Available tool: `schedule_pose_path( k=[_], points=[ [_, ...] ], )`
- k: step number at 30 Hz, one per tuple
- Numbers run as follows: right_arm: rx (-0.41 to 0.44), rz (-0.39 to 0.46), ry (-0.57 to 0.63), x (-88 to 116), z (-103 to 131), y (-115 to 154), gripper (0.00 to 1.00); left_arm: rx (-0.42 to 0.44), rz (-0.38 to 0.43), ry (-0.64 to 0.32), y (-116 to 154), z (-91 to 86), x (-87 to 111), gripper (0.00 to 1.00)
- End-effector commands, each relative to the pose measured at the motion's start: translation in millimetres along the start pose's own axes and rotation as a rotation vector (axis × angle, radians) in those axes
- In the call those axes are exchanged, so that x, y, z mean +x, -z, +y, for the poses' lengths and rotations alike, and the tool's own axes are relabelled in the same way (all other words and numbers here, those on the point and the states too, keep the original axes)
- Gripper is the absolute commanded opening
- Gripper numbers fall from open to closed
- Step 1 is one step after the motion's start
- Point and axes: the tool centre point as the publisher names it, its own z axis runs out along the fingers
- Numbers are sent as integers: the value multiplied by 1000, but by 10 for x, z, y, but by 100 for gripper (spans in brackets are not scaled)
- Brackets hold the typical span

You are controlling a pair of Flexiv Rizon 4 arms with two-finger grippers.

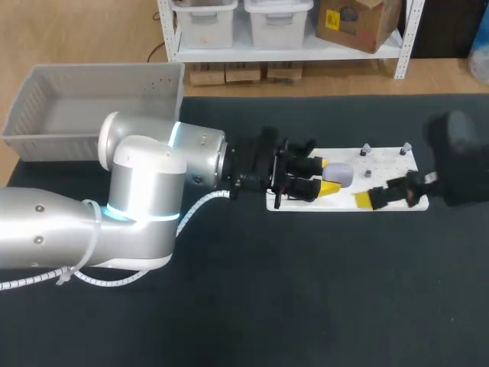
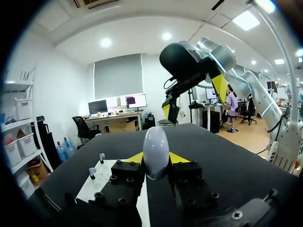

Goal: Pick up each earbud case from the left stands, insert the matching earbuds, close the lid, and place the case in the box.

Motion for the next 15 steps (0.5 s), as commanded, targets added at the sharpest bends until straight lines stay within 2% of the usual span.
schedule_pose_path(
  k=[1,15],
  points=[
    [-149,5,-20,-83,-74,-336,100,-5,-2,-2,0,-13,7,0],
    [-140,39,-72,-91,-204,-556,100,-5,-2,-2,0,-13,7,0]
  ],
)
